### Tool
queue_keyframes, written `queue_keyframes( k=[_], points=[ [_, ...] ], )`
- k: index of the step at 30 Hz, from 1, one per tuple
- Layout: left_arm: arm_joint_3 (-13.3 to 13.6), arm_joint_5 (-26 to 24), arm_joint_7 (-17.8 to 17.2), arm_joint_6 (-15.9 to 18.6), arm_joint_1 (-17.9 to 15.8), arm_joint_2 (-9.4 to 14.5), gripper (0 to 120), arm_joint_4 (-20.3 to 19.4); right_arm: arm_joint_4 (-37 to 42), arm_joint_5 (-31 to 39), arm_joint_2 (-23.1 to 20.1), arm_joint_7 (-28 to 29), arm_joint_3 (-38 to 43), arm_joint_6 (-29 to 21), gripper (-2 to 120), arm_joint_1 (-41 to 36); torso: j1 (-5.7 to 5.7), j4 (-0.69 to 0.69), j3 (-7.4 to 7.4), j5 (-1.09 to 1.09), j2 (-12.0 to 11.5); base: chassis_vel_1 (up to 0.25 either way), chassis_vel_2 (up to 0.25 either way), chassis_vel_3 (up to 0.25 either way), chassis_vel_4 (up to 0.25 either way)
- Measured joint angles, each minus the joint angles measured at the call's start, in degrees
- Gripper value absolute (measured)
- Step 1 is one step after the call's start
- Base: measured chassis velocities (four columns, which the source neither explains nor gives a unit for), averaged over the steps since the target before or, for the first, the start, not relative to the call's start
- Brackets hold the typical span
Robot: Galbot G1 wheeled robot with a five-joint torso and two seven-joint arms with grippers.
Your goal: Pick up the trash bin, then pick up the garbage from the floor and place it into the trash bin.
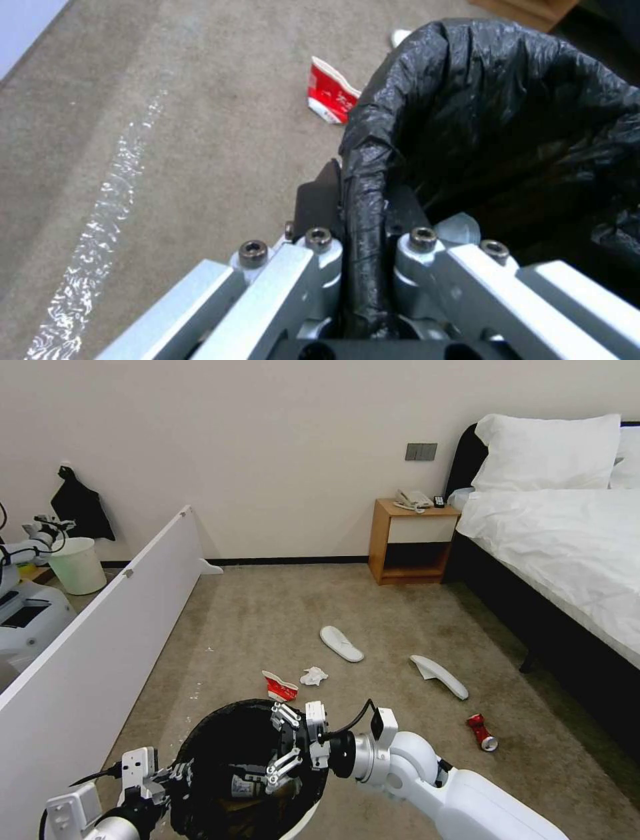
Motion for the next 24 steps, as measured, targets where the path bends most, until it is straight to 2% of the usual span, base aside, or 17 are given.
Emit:
queue_keyframes(
  k=[1, 2, 3, 4, 7, 10, 13, 14, 16, 19, 20, 22, 23, 24],
  points=[
    [-0.5, -0.1, 0.0, 0.0, -0.1, -0.2, 4, 0.3, 0.2, -1.0, -0.5, 2.2, 3.3, 1.1, 100, -1.5, 0.0, 0.0, 0.0, 0.0, 0.0, 0.0, 0.0, 0.0, 0.0],
    [-0.5, -0.1, 0.0, 0.0, -0.1, -0.2, 4, 0.3, 0.2, -1.0, -0.5, 2.2, 3.3, 1.1, 100, -1.5, 0.0, 0.0, 0.0, 0.0, 0.0, 0.0, 0.0, 0.0, 0.0],
    [-1.0, -0.4, 0.0, 0.0, -0.1, -0.6, 4, 0.4, 0.3, -2.9, -1.3, 5.2, 7.1, 2.3, 100, -3.6, 0.0, 0.0, 0.0, 0.0, 0.0, 0.0, 0.0, 0.0, 0.0],
    [-1.0, -0.4, 0.0, 0.0, -0.1, -0.6, 4, 0.4, 0.3, -2.9, -1.3, 5.2, 7.1, 2.3, 100, -3.6, 0.0, 0.0, 0.0, 0.0, 0.0, 0.0, 0.0, 0.0, 0.0],
    [-2.8, -1.1, 0.5, -0.2, 0.2, -0.9, 4, 0.8, 2.4, -11.0, -4.9, 14.5, 23.3, 3.8, 100, -15.4, 0.0, -0.04, 0.0, 0.02, 0.0, 0.0, 0.0, 0.0, 0.0],
    [-3.1, -0.7, 0.6, -0.2, 0.1, -0.9, 4, 1.0, 3.1, -13.2, -5.6, 16.1, 27.7, 4.5, 100, -19.0, 0.0, -0.04, 0.0, 0.01, 0.0, 0.0, 0.0, 0.0, 0.0],
    [-3.7, 2.8, 1.7, -1.1, -0.2, -1.2, 4, 2.4, 5.5, -21.0, -4.3, 21.4, 41.2, 7.6, 100, -32.7, 0.0, -0.03, 0.0, 0.02, 0.0, 0.0, 0.0, 0.0, 0.0],
    [-3.7, 2.8, 1.7, -1.1, -0.2, -1.2, 4, 2.4, 5.5, -21.0, -4.3, 21.4, 41.2, 7.6, 100, -32.7, 0.0, -0.03, 0.0, 0.02, 0.0, 0.0, 0.0, 0.0, 0.0],
    [-3.7, 3.7, 2.0, -1.2, -0.1, -1.6, 4, 2.6, 6.1, -23.0, -3.2, 22.5, 44.2, 7.9, 100, -35.8, 0.0, 0.0, 0.0, 0.0, 0.0, 0.0, 0.0, 0.0, 0.0],
    [-3.4, 6.2, 2.9, -1.9, 1.0, -3.0, 4, 3.1, 8.1, -30.0, 3.3, 24.3, 52.4, 9.4, 100, -45.0, 0.0, 0.0, -0.01, 0.0, 0.0, 0.0, 0.0, 0.0, 0.0],
    [-3.4, 6.2, 2.9, -1.9, 1.0, -3.0, 4, 3.1, 8.1, -30.0, 3.3, 24.3, 52.4, 9.4, 100, -45.0, 0.0, 0.0, -0.01, 0.0, 0.0, 0.0, 0.0, 0.0, 0.0],
    [-3.5, 8.2, 3.4, -2.6, 1.2, -3.9, 4, 3.8, 9.1, -36.8, 11.4, 25.4, 56.7, 11.9, 100, -51.1, 0.0, -0.04, -0.01, 0.02, 0.0, 0.0, 0.0, 0.0, 0.0],
    [-3.6, 8.8, 3.5, -2.9, 1.2, -4.3, 4, 4.1, 9.2, -39.1, 13.7, 26.0, 57.9, 12.8, 100, -52.4, 0.0, -0.03, -0.01, 0.0, 0.0, 0.0, 0.0, 0.0, 0.0],
    [-3.6, 8.8, 3.5, -2.9, 1.2, -4.3, 4, 4.1, 9.2, -39.1, 13.7, 26.0, 57.9, 12.8, 100, -52.4, 0.0, -0.03, -0.01, 0.0, 0.0, 0.0, 0.0, 0.0, 0.0]
  ],
)
